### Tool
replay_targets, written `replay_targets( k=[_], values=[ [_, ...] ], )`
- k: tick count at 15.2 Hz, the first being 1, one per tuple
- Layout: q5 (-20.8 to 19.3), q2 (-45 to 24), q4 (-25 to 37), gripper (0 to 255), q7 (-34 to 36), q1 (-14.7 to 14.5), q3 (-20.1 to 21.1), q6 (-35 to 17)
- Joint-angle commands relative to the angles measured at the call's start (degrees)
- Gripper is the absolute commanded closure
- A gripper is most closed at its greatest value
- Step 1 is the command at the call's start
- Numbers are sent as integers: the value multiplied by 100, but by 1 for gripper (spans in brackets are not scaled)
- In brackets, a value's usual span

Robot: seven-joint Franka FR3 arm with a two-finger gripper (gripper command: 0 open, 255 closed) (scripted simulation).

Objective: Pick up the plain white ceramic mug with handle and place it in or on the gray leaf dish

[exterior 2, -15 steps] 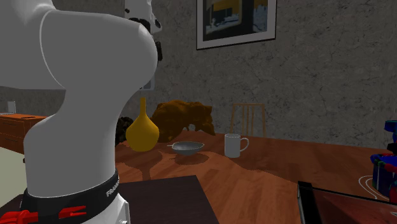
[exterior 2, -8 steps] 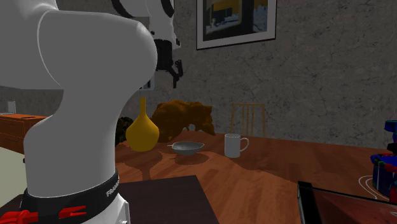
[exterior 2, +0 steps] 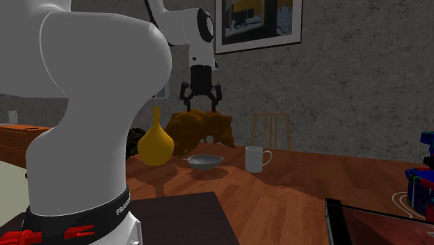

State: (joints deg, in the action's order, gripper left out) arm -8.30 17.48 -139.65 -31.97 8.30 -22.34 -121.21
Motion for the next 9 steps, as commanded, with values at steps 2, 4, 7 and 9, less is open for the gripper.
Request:
replay_targets(
  k=[2, 4, 7, 9],
  values=[
    [196, -599, 291, 0, -466, 4, -285, -376],
    [412, -1034, 504, 0, -814, 13, -457, -618],
    [853, -1722, 884, 0, -1388, 63, -651, -917],
    [1207, -2196, 1180, 0, -1790, 148, -716, -1064]
  ],
)
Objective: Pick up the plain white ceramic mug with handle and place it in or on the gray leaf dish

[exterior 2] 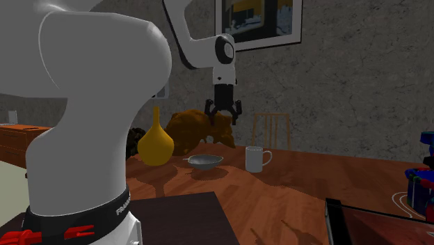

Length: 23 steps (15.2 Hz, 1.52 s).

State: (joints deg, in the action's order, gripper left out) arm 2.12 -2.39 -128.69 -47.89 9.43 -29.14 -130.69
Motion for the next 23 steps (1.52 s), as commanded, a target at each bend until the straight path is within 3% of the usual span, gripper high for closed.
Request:
replay_targets(
  k=[1, 7, 12, 23],
  values=[
    [349, -448, 245, 0, -398, 98, -44, -174],
    [1354, -1843, 1384, 0, -1430, 687, 145, -304],
    [1905, -2951, 2567, 0, -1976, 1301, 440, -203],
    [2139, -3430, 2681, 0, -2124, 1450, 631, -553]
  ],
)
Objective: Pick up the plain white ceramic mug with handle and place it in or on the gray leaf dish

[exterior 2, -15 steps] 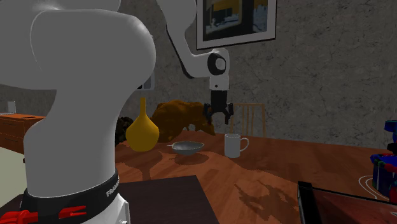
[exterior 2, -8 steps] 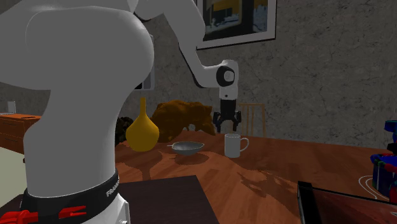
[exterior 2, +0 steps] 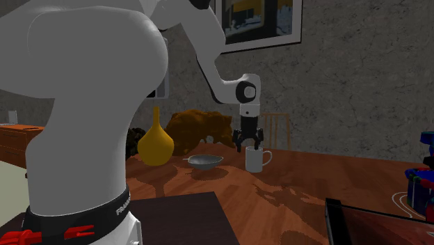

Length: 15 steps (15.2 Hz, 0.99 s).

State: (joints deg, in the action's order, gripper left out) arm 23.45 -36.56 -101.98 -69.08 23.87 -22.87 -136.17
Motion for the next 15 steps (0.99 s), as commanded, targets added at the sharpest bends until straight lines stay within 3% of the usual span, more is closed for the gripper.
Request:
replay_targets(
  k=[1, 5, 6, 15],
  values=[
    [5, -12, 9, 0, -5, 6, 4, -5],
    [5, -11, 8, 0, -5, 6, 4, -4],
    [5, -11, 8, 255, -5, 6, 4, -4],
    [5, -12, 9, 255, -5, 6, 4, -5]
  ],
)
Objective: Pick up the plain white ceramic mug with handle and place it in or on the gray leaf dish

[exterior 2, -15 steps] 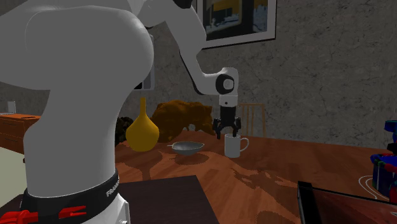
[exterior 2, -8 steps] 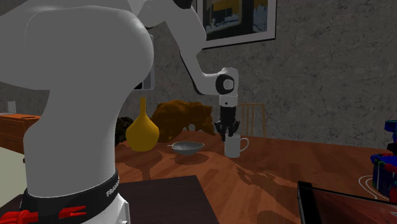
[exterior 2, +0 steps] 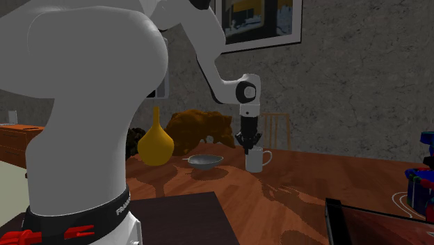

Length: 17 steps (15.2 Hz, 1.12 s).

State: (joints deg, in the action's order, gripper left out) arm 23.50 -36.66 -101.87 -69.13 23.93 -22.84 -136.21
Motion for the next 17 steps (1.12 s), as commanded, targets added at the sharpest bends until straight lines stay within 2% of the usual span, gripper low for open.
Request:
replay_targets(
  k=[1, 17],
  values=[
    [-27, 51, -5, 255, 18, -15, -22, 47],
    [-467, 811, 122, 255, 322, -223, -330, 885]
  ],
)
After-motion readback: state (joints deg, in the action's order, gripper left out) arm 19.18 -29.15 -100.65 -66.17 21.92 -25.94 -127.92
